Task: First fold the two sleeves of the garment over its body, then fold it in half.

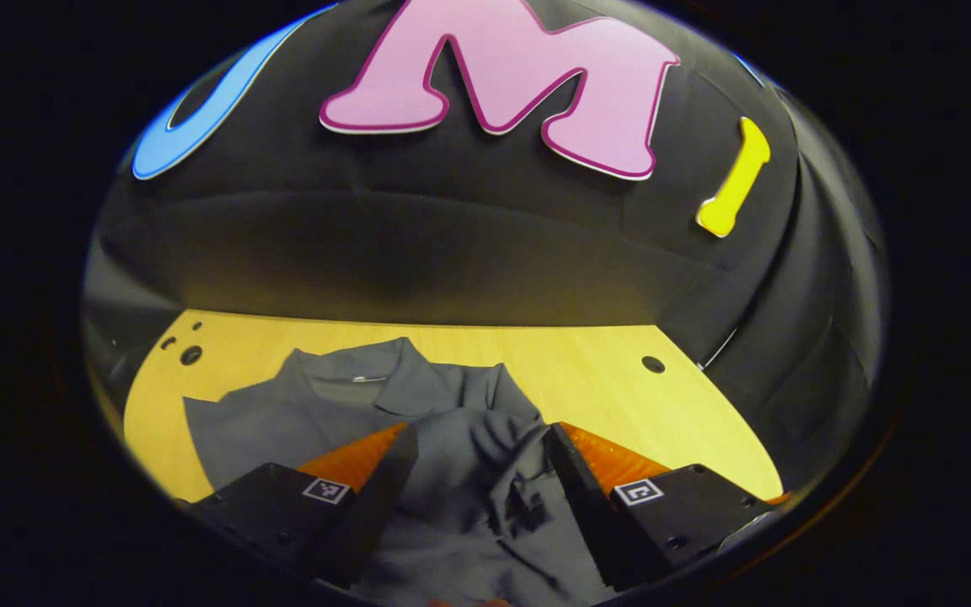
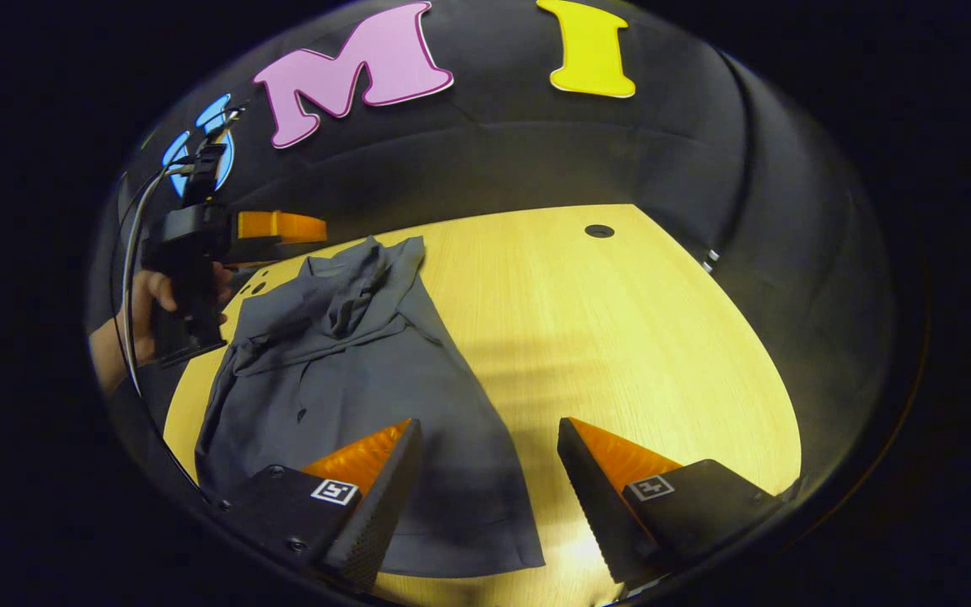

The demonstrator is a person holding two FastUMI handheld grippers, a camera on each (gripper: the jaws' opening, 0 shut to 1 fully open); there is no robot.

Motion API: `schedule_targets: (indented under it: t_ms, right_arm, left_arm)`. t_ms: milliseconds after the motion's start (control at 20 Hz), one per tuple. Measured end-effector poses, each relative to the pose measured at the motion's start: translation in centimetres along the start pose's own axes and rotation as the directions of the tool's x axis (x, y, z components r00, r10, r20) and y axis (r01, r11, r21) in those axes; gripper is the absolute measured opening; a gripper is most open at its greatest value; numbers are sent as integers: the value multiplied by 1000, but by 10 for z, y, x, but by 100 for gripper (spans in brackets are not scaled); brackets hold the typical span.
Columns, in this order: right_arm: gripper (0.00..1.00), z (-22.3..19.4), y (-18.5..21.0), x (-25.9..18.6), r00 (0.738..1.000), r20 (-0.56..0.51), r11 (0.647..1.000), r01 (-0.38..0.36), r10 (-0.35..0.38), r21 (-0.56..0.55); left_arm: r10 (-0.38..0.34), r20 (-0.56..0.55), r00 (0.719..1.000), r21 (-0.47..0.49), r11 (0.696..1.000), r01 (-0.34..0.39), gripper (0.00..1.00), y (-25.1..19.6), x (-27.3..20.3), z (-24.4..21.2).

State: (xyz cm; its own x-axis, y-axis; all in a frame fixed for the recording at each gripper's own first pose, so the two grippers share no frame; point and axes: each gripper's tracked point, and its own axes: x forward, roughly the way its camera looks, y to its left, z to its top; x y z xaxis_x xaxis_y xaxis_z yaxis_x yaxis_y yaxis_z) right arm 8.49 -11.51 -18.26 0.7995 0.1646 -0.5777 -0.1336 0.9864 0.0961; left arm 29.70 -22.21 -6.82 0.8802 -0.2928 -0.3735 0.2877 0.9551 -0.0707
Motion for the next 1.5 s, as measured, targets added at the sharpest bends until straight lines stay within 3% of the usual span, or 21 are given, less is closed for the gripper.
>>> schedule_targets:
  t_ms: [100, 150, 350, 550, 750, 850, 1050, 1200, 1500]
  right_arm:
    - [99, -8, 2, 2, 1000, -18, 1000, -8, 8, -26]
    - [99, -12, 2, 3, 1000, -29, 999, -14, 13, -35]
    - [100, -42, 2, 10, 995, -101, 999, -23, 20, -31]
    - [100, -67, 8, 9, 986, -165, 999, -38, 38, 8]
    - [99, -70, 31, 3, 977, -191, 995, -87, 93, 41]
    - [100, -79, 36, 3, 973, -217, 997, -77, 82, 32]
    - [99, -93, 12, -1, 972, -234, 1000, 10, -10, -2]
    - [99, -107, -12, -3, 963, -259, 997, 76, -72, 2]
    - [100, -117, -3, -10, 954, -292, 995, 46, -70, -86]
  left_arm:
    - [26, 0, 1000, 26, 999, -26, 92, 16, -35, -17]
    - [40, -7, 999, 17, 999, -40, 96, 25, -53, -30]
    - [150, -114, 982, -105, 981, -162, 96, 72, -128, -107]
    - [262, -273, 926, -245, 912, -330, 96, 117, -205, -198]
    - [334, -394, 857, -250, 858, -449, 96, 143, -252, -267]
    - [339, -419, 843, -261, 844, -469, 96, 145, -262, -291]
    - [348, -471, 810, -282, 811, -513, 96, 150, -274, -323]
    - [351, -503, 790, -247, 818, -520, 96, 149, -285, -343]
    - [353, -519, 778, -199, 835, -512, 98, 137, -287, -348]
